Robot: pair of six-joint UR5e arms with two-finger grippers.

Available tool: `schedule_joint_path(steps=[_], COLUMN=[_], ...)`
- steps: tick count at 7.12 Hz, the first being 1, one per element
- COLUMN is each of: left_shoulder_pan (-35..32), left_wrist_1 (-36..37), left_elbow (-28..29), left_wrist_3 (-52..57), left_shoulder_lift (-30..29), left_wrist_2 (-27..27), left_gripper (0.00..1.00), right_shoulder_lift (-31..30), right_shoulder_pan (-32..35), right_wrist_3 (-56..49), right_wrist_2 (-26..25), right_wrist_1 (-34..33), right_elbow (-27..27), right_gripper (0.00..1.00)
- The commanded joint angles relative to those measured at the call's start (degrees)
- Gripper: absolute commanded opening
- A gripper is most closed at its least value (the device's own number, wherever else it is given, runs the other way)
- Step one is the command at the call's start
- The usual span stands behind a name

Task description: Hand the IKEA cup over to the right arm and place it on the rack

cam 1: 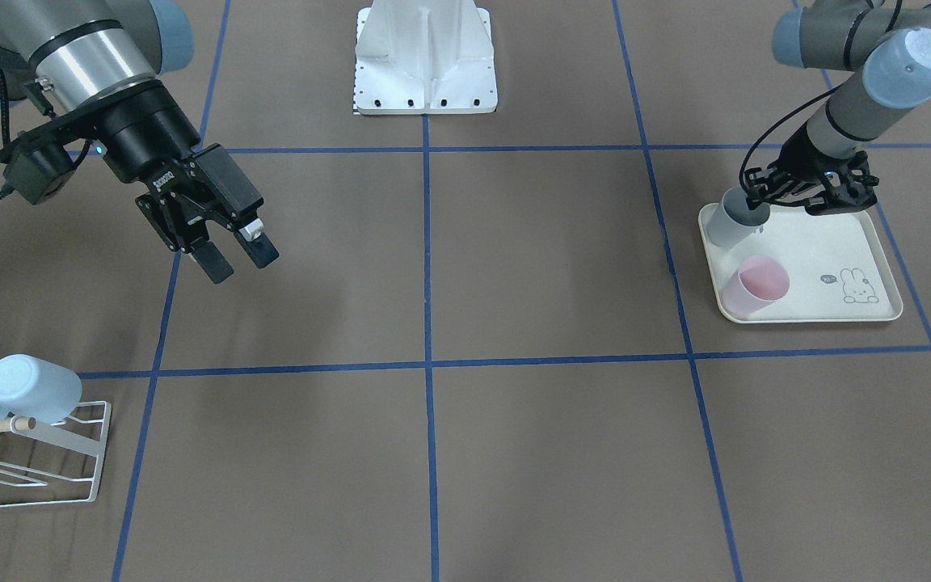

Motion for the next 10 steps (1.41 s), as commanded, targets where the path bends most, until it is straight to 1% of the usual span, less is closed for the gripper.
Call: schedule_joint_path(steps=[1, 2, 3, 4, 5, 6, 7, 8, 9, 10], left_shoulder_pan=[-0.5, -1.1, -3.9, -5.6, -5.9, -7.1, -7.6, -8.5, -8.5, -8.2], left_wrist_1=[0.2, 0.5, 4.3, 11.6, 17.8, 21.8, 25.0, 27.1, 28.1, 27.8], left_elbow=[-0.7, -2.1, -5.3, -10.3, -15.3, -19.1, -21.7, -22.2, -21.6, -21.1], left_wrist_3=[-0.1, 0.0, 0.2, 0.7, 0.8, 0.9, 0.8, 0.1, -4.5, -12.0], left_shoulder_lift=[0.7, 2.0, 3.0, 3.0, 2.8, 2.7, 1.9, -2.0, -6.7, -11.0], left_wrist_2=[-0.2, -0.4, -0.6, -0.6, -0.6, -0.6, -0.6, -0.6, -0.3, 0.2], left_gripper=[0.00, 0.00, 0.00, 0.00, 0.00, 0.00, 0.00, 0.00, 0.00, 0.00], right_shoulder_lift=[0.1, 0.1, 0.2, 0.2, 0.2, 0.1, -0.1, -0.3, -0.4, -0.4], right_shoulder_pan=[0.0, 0.0, -0.1, 0.0, 0.0, 0.0, 0.0, 0.0, -0.1, -0.4], right_wrist_3=[0.0, 0.0, 0.0, 0.0, 0.0, 0.1, 0.2, 0.2, 0.2, 0.3], right_wrist_2=[0.0, 0.0, 0.0, 0.0, 0.0, 0.1, 0.1, 0.3, 0.4, 0.4], right_wrist_1=[0.1, 0.0, 0.0, 0.0, 0.0, 0.0, 0.1, 1.0, 1.6, 1.6], right_elbow=[0.0, 0.0, 0.0, 0.0, 0.0, 0.0, 0.2, 0.3, 0.2, 0.3], right_gripper=[1.00, 1.00, 1.00, 1.00, 1.00, 1.00, 1.00, 1.00, 1.00, 1.00])
